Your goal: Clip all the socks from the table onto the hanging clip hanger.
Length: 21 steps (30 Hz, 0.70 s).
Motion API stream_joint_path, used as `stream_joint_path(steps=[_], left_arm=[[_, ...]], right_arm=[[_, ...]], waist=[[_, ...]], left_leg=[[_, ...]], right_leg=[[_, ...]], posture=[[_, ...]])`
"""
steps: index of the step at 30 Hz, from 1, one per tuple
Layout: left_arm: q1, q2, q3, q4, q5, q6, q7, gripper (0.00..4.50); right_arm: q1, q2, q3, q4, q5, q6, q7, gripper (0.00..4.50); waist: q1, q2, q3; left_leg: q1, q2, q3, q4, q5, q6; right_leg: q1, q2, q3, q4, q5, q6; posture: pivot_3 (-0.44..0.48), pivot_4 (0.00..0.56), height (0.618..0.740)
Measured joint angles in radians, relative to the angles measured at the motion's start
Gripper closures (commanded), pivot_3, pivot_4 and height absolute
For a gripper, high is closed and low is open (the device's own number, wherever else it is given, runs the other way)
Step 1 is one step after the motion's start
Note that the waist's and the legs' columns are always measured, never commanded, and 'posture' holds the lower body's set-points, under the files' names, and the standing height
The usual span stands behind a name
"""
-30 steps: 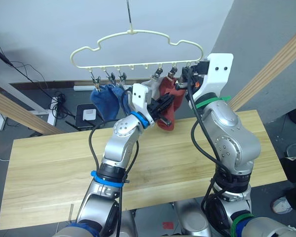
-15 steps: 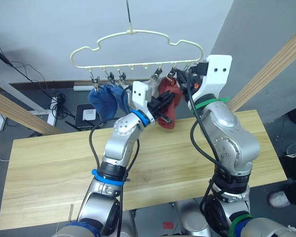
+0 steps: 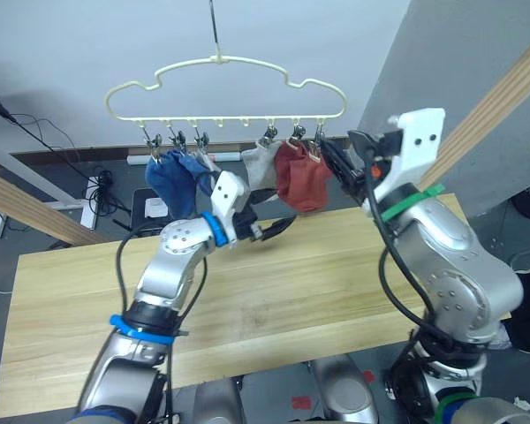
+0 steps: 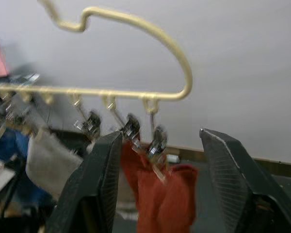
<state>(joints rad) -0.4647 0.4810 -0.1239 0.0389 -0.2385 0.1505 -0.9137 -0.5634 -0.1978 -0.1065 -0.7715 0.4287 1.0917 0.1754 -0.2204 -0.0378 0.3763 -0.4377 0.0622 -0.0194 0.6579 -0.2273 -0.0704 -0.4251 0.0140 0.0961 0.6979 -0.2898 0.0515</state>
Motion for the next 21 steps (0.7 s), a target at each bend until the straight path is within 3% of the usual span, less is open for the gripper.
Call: stream_joint_path(steps=[3, 8, 15, 21], left_arm=[[0.044, 0.102, 0.028, -0.073, -0.063, 0.032, -0.108, 0.00], [0.107, 0.266, 0.102, -0.159, -0.135, 0.129, -0.190, 0.00], [0.201, 0.423, 0.237, -0.194, -0.098, 0.214, -0.122, 0.00], [0.192, 0.429, 0.299, -0.145, -0.101, 0.223, -0.078, 0.00]], right_arm=[[0.020, -0.139, -0.031, -0.013, 0.063, 0.008, 0.105, 0.03], [0.058, -0.374, -0.070, -0.003, 0.136, -0.023, 0.290, 0.03], [0.122, -0.571, -0.126, 0.105, 0.185, -0.139, 0.502, 0.03], [0.158, -0.627, -0.131, 0.169, 0.180, -0.245, 0.584, 0.03]], waist=[[0.002, 0.000, 0.000], [0.011, 0.000, 0.000], [0.031, 0.000, -0.002], [0.065, 0.000, -0.011]], left_leg=[[0.000, 0.000, 0.000, 0.000, 0.000, 0.000], [0.001, -0.001, 0.001, 0.000, 0.000, 0.000], [0.001, -0.001, 0.001, -0.001, 0.000, 0.000], [0.001, -0.001, 0.002, 0.000, 0.000, 0.000]], right_leg=[[0.000, 0.000, 0.000, 0.000, 0.000, 0.000], [0.000, 0.000, 0.000, -0.001, 0.000, 0.000], [0.000, 0.001, 0.000, -0.001, 0.000, 0.000], [0.000, 0.001, 0.000, -0.001, 0.000, 0.000]], posture=[[-0.302, 0.321, 0.730], [-0.251, 0.301, 0.730], [-0.192, 0.269, 0.730], [-0.170, 0.241, 0.730]])
